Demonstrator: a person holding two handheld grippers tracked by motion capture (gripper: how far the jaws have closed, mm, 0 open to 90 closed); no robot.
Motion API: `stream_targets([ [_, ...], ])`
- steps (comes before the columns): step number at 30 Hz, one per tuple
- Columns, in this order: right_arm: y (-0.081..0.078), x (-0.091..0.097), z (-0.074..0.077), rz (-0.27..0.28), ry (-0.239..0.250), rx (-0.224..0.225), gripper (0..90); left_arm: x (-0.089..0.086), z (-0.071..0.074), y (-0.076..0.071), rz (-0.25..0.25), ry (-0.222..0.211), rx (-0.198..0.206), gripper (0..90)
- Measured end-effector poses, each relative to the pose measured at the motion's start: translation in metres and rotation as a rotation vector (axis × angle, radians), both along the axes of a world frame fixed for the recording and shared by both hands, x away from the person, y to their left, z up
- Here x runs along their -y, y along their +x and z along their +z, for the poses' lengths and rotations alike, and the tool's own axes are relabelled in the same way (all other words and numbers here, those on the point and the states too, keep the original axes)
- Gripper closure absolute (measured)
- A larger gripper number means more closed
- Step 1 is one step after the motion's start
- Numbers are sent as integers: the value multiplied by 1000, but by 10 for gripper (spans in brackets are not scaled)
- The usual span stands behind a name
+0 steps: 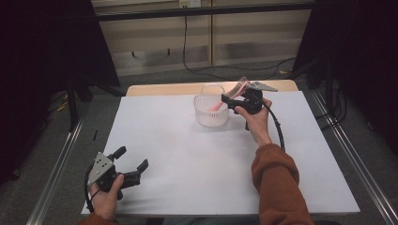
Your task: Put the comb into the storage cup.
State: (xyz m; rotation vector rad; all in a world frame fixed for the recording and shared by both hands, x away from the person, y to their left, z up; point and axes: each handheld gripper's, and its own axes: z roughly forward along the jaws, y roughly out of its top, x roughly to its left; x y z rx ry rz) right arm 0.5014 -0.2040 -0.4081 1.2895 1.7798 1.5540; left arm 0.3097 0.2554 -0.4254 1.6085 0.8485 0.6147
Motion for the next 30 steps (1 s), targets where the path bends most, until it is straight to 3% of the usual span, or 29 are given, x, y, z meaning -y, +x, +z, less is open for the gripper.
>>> stream_targets([
  [15,-4,-1,4,-1,-20,5,88,0,0,0,0,1,0,27],
  [30,-11,-6,15,-31,-64,61,31,0,0,0,0,2,3,27],
])
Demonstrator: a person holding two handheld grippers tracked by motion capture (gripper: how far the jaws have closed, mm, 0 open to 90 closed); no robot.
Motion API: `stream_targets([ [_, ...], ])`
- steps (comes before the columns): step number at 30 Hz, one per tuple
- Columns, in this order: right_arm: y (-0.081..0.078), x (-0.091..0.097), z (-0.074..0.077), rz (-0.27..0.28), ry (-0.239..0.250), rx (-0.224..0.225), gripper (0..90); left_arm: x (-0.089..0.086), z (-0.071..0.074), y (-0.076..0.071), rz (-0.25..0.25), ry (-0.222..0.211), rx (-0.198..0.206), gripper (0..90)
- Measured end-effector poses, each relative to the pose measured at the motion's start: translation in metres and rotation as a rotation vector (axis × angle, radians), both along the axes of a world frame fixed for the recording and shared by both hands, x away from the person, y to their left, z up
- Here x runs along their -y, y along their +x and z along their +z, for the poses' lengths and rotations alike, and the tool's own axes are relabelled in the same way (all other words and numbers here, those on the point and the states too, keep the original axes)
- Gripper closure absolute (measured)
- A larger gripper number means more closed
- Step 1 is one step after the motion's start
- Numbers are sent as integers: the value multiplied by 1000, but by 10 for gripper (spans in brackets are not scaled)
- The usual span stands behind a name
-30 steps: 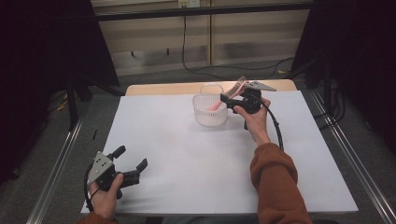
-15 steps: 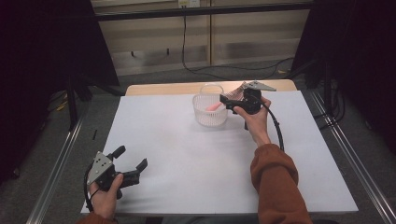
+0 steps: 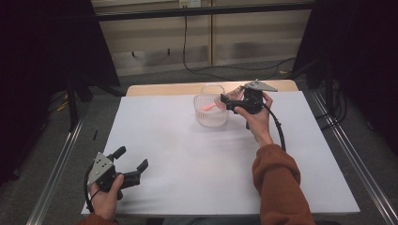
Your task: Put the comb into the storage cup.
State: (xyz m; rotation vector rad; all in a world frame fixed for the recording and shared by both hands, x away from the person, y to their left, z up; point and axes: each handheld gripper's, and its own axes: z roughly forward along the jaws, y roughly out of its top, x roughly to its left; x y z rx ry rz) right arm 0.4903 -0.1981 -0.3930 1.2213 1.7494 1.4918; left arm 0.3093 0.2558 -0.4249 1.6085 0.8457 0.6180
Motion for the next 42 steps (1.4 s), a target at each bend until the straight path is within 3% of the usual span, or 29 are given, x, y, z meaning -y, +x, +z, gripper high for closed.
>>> stream_targets([
  [9,-4,1,5,-13,-32,14,20,0,0,1,2,-2,-3,27],
  [17,-8,0,11,-12,-37,42,12,-1,-2,1,14,-5,-9,27],
  [25,-12,2,15,-24,-39,36,12,-1,-3,2,18,2,-15,27],
  [33,-20,7,21,-37,-40,59,7,1,-3,3,18,-4,-8,27],
  [36,-25,6,21,-42,-62,61,7,0,-3,2,16,4,-9,27],
  [42,-31,8,25,-45,-51,72,6,0,-2,1,19,-4,-3,27],
])
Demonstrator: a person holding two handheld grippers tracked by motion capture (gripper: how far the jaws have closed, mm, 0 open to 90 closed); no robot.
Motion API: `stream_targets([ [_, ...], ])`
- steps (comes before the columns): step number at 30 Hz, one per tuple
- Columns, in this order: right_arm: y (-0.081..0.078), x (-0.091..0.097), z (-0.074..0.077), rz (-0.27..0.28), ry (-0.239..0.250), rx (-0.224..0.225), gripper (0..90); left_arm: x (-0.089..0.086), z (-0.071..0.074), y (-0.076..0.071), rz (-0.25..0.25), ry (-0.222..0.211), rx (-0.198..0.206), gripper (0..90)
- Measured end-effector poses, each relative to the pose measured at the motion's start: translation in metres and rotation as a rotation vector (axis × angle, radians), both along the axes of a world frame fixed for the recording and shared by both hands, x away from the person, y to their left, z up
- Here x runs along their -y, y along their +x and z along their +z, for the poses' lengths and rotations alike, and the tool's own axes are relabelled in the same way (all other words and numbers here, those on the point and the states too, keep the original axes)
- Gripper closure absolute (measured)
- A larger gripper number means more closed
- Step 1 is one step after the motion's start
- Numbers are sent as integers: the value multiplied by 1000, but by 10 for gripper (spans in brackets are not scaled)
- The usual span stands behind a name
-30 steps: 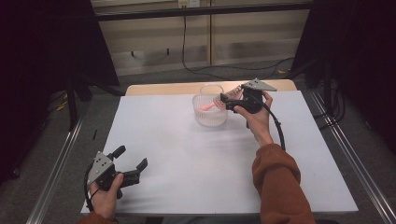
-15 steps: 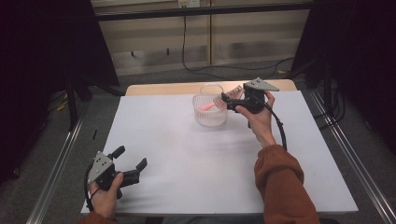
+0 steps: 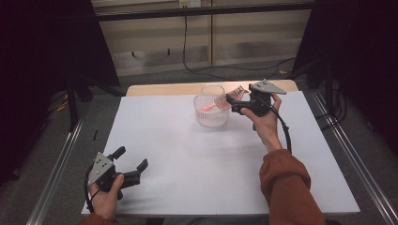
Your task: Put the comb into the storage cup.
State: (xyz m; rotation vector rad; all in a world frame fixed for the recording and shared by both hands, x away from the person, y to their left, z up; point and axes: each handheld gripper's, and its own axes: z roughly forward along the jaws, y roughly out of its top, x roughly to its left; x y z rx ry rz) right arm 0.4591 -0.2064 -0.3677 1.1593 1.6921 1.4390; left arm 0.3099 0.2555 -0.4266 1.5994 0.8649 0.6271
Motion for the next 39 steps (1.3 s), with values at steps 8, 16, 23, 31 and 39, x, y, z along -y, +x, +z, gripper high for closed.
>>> stream_targets([
  [8,-7,4,4,-11,3,2,0,0,0,-1,0,-6,1,27],
  [16,-18,6,9,-21,-7,7,1,-1,2,-3,3,-6,10,27],
  [23,-27,12,12,-46,-21,19,1,-1,3,-4,-2,0,15,27],
  [31,-38,13,14,-66,-39,20,3,-2,3,-4,6,-9,21,27],
  [39,-47,17,14,-116,-71,28,4,-2,3,-4,11,-12,20,27],
])
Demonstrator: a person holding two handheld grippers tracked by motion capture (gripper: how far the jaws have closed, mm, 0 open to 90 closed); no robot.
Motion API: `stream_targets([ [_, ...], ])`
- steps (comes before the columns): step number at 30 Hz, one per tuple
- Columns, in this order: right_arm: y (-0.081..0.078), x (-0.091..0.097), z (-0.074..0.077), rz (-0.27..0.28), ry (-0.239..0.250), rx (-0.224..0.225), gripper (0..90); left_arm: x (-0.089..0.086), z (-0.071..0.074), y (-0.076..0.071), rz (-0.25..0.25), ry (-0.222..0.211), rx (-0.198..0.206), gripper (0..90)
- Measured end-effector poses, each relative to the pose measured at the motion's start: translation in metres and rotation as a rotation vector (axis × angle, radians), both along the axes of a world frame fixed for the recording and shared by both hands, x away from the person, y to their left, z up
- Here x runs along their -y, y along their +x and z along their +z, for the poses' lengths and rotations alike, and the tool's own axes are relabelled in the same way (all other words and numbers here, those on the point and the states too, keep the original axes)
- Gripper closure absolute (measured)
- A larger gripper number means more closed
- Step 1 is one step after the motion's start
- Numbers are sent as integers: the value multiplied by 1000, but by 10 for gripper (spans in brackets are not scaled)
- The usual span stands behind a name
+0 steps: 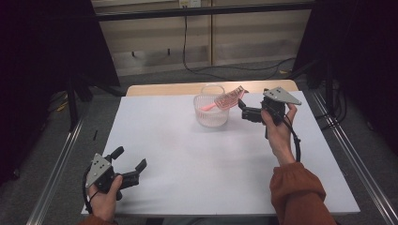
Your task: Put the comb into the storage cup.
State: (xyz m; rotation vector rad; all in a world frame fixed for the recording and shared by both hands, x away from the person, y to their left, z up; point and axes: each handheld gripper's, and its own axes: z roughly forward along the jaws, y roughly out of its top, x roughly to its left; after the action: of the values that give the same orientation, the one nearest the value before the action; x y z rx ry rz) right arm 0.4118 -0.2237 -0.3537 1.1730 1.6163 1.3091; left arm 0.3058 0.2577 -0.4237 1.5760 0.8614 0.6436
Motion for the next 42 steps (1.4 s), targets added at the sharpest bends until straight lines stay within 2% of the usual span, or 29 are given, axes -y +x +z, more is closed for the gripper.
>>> stream_targets([
  [4,-5,2,-2,-15,2,13,4,0,0,0,1,-1,1,27],
  [13,-17,2,-11,-10,-14,18,10,-1,2,-1,0,-3,17,27],
  [17,-23,2,-15,-16,-23,30,10,-1,1,-1,4,-11,11,27],
  [22,-30,5,-20,-26,-24,45,10,-1,1,-1,4,-13,10,27],
  [29,-37,10,-27,-1,7,20,9,0,1,-1,3,-7,7,27],
  [37,-51,15,-32,-12,6,52,9,0,1,-1,15,-11,7,27],
  [42,-57,17,-35,-27,-7,54,1,-1,1,-1,14,-12,9,27],
])
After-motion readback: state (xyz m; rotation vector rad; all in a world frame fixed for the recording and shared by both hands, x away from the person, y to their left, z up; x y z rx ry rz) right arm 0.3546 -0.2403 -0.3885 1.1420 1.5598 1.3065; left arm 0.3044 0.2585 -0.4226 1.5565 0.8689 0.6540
